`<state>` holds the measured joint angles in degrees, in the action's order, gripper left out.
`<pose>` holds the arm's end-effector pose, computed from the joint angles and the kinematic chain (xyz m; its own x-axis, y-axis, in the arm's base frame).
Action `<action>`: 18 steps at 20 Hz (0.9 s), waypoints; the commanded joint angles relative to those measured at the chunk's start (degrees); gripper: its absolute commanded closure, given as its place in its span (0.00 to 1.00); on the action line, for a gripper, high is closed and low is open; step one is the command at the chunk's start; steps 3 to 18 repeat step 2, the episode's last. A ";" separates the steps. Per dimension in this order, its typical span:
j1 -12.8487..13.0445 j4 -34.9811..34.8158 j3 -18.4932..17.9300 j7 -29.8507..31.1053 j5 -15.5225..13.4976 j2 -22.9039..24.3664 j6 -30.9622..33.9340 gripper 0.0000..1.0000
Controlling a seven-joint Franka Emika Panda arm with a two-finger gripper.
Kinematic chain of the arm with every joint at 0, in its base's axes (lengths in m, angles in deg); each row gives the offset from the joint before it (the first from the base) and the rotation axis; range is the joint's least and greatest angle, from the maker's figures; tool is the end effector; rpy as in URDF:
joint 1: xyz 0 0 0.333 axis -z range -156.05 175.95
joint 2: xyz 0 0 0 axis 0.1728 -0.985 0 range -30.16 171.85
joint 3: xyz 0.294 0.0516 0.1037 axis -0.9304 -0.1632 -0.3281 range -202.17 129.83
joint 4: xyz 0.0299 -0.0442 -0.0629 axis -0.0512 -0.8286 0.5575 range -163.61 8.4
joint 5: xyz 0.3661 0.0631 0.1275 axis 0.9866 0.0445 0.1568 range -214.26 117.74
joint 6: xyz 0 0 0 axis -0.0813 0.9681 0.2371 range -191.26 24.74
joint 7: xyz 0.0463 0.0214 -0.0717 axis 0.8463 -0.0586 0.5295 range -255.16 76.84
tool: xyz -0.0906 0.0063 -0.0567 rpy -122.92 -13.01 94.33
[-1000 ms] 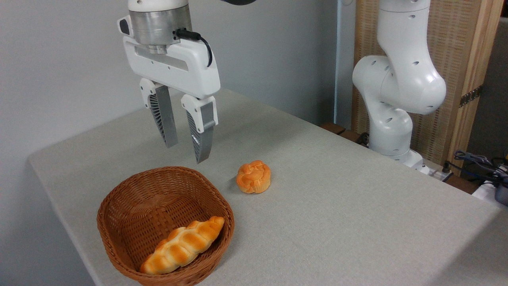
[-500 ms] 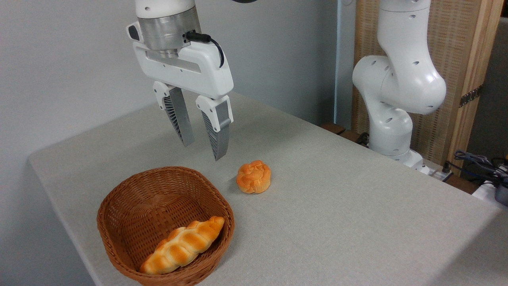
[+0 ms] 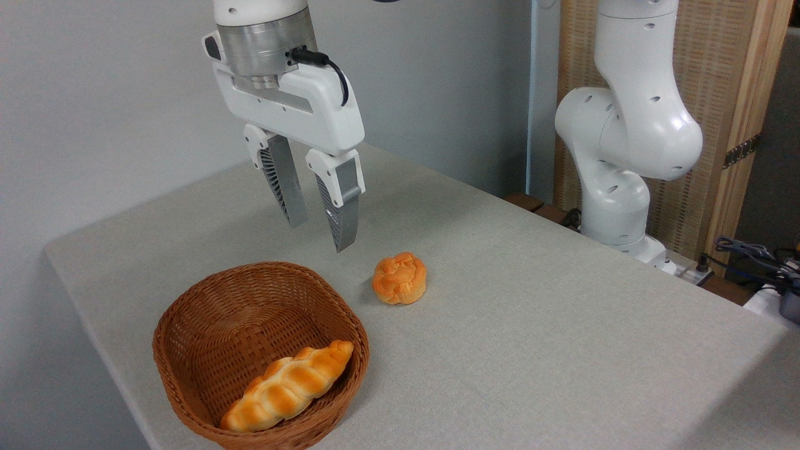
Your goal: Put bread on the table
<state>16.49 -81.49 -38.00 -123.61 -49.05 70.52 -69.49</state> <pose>0.5574 -0.0475 0.5940 0.7759 -0.6309 -0.0063 -0.6306 -0.7758 0.0210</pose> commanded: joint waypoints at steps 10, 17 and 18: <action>0.40 0.54 -0.72 -0.97 -0.53 0.50 1.30 0.00; 0.40 0.54 -0.72 -0.97 -0.53 0.50 1.30 0.00; 0.40 0.54 -0.72 -0.97 -0.53 0.50 1.30 0.00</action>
